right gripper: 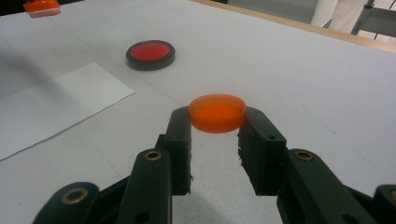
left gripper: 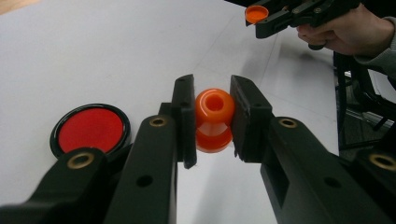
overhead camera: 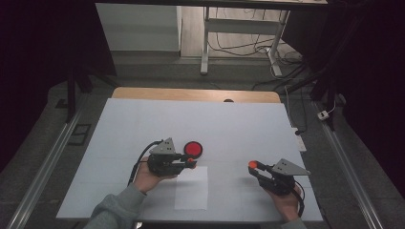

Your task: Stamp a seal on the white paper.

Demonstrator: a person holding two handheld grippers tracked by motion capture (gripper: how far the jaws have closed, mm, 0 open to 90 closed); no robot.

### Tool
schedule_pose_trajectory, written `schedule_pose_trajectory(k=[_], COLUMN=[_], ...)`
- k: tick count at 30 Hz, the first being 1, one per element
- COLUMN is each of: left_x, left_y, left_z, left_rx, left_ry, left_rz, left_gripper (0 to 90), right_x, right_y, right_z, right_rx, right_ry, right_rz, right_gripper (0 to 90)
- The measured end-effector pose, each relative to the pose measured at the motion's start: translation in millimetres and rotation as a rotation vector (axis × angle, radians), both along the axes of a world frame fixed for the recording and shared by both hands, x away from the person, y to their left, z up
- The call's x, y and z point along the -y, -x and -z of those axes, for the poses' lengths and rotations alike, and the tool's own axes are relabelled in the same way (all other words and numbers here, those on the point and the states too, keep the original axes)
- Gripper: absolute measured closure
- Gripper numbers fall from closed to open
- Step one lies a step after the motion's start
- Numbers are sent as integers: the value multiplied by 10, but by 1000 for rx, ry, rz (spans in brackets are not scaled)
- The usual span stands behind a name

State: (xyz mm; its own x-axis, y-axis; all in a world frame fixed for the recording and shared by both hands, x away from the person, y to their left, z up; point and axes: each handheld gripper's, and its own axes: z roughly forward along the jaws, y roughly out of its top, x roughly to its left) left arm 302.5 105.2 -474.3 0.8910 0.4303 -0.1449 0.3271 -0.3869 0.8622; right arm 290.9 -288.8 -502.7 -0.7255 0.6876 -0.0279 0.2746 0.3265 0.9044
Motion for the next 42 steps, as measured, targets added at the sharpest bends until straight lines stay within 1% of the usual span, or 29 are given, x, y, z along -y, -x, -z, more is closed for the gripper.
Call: schedule_pose_trajectory(k=[6,18,30,36,42], left_x=[0,23,56,76,109], left_y=[24,80,113,115,118], left_z=[36,126,239,267,309], left_rx=[-12,-32,-55,-54,-54], left_ry=[1,-16,-46,-59,-89], left_rz=[3,16,26,28,26], left_gripper=[729,729,729,728,728], right_x=[-2,5,0,2,-5], right_y=[-1,-2,-3,-4,-6], right_z=[2,0,2,4,6], right_rx=[-1,1,-2,-3,-3], right_ry=[0,-2,-1,-2,1], right_rz=[0,3,1,1,1], right_gripper=[647,647,647,647,647])
